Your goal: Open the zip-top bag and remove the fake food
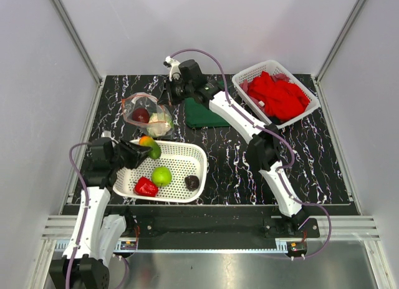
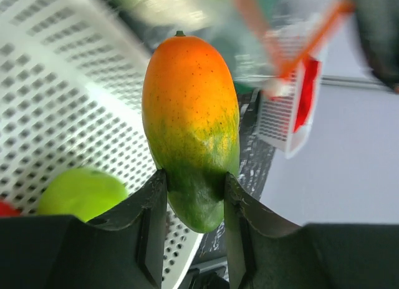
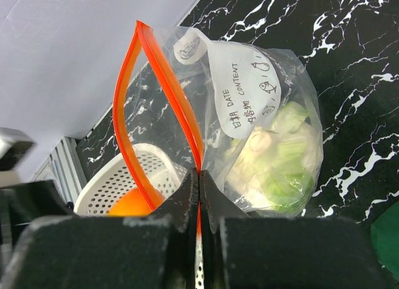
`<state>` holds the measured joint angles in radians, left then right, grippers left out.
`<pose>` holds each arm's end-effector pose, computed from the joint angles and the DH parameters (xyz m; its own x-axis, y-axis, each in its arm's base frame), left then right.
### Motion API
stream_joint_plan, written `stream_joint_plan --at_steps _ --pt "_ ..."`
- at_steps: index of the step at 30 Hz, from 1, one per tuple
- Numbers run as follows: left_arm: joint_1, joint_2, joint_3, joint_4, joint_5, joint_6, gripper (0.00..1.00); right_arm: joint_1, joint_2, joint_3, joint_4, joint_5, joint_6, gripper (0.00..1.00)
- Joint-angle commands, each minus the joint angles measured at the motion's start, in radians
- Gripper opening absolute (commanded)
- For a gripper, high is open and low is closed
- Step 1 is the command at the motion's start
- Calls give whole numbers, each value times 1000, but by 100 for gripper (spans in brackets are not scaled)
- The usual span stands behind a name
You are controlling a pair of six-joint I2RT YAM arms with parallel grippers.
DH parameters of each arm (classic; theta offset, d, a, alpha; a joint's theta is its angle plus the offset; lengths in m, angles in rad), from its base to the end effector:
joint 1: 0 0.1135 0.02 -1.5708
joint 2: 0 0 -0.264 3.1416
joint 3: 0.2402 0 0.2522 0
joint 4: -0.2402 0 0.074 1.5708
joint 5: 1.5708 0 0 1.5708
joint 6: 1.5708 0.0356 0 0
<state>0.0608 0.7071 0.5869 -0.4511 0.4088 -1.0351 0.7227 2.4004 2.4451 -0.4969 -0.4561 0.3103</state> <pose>0.1600 -0.0044 0.2575 -0.5146 -0.8218 -0.2446 -0.3222 0.4496 -0.8331 0.4037 0.3769 0.3163 -0.5841 -0.1496 -0.7978 -0.7483 0.4799 0.4579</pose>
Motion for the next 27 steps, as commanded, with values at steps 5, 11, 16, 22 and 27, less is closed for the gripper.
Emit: stream_joint_plan --at_steps 5,11,16,22,27 --pt "2 -41 -76 -110 -155 -100 23 -6 -63 52 9 5 4 0" --pt "2 -49 -44 -124 -163 -53 82 -3 -67 42 9 -3 3 0" --pt "2 -46 62 -124 -194 128 83 -2 -67 46 8 -10 3 0" --pt "2 41 238 -35 -173 247 70 0 -70 54 3 -9 0 0" --pt "1 294 440 -26 -122 267 58 4 -61 77 3 -16 0 0"
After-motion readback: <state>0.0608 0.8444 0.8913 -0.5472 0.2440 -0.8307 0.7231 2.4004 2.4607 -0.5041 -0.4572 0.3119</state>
